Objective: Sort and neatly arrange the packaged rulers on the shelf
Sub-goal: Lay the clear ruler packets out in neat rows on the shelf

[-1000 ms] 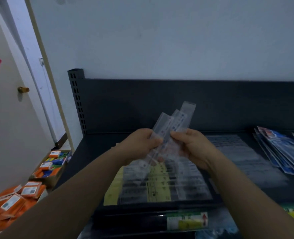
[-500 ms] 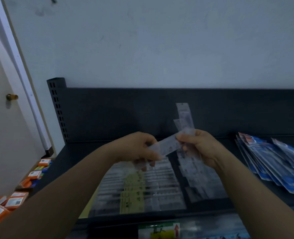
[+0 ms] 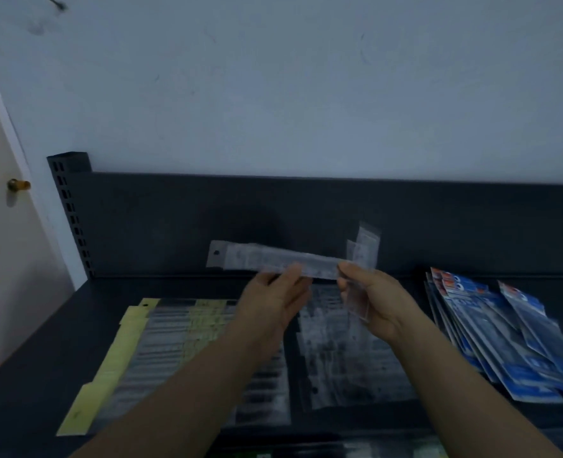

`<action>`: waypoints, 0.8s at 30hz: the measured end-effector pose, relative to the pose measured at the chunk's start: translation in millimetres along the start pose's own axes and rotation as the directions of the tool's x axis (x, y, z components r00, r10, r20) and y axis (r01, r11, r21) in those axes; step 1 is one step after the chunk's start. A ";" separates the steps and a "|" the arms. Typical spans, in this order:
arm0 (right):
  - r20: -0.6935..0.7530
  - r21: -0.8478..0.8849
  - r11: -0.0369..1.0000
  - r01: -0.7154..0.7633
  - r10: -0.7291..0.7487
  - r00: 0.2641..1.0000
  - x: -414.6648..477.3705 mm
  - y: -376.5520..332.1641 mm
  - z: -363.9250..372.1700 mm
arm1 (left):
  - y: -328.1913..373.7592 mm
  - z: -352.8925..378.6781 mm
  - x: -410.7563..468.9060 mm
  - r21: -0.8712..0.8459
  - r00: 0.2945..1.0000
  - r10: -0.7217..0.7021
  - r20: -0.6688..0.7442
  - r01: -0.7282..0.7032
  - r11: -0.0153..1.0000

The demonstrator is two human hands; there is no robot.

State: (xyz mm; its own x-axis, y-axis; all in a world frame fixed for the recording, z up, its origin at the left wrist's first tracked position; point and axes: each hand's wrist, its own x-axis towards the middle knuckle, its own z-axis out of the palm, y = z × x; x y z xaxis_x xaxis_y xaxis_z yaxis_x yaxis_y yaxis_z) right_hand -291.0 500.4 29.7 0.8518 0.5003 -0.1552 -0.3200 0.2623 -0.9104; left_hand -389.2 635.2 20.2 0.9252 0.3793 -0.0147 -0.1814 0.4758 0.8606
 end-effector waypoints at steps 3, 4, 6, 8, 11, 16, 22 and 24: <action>0.084 -0.061 0.998 -0.032 0.037 0.996 -1.7 3.1 -5.7 | -5.6 15.7 3.4 -0.091 0.988 0.071 -0.138 -0.084 0.992; 0.101 -0.085 0.995 -0.042 0.051 0.994 -2.2 3.0 -10.8 | -3.3 14.9 5.4 -0.125 0.980 0.079 -0.183 -0.103 0.987; 0.111 -0.094 0.993 -0.070 0.081 0.991 -1.5 1.1 -23.3 | 2.7 9.9 9.7 -0.156 0.957 0.069 -0.283 -0.117 0.981; 0.122 -0.024 0.993 -0.115 0.117 0.986 -0.8 -2.1 -34.5 | 6.4 6.8 10.4 -0.171 0.937 0.008 -0.350 -0.072 0.983; 0.165 -0.048 0.995 -0.084 0.091 0.982 -2.2 -6.2 -42.6 | 0.0 14.8 7.0 -0.138 0.943 -0.151 -0.298 0.114 0.984; 0.202 -0.112 0.993 -0.047 0.069 0.977 -6.7 -0.6 -40.6 | -32.2 35.4 7.3 0.062 0.980 -0.166 -0.109 0.174 0.983; 0.215 -0.288 0.956 -0.046 0.112 0.970 -12.2 2.7 -47.0 | -51.7 53.2 9.6 0.114 0.981 -0.133 -0.138 0.149 0.982; 0.180 -0.303 0.950 -0.072 0.132 0.975 -12.6 0.3 -51.9 | -50.5 54.1 10.4 0.026 0.977 -0.164 -0.136 0.169 0.985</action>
State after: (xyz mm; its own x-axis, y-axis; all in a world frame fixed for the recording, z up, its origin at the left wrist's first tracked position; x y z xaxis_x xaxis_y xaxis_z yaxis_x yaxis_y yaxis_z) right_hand -280.3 451.3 11.5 0.7133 0.6711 -0.2022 -0.2398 -0.0375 -0.9701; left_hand -352.4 572.2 4.1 0.8882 0.4008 -0.2248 -0.0138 0.5123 0.8587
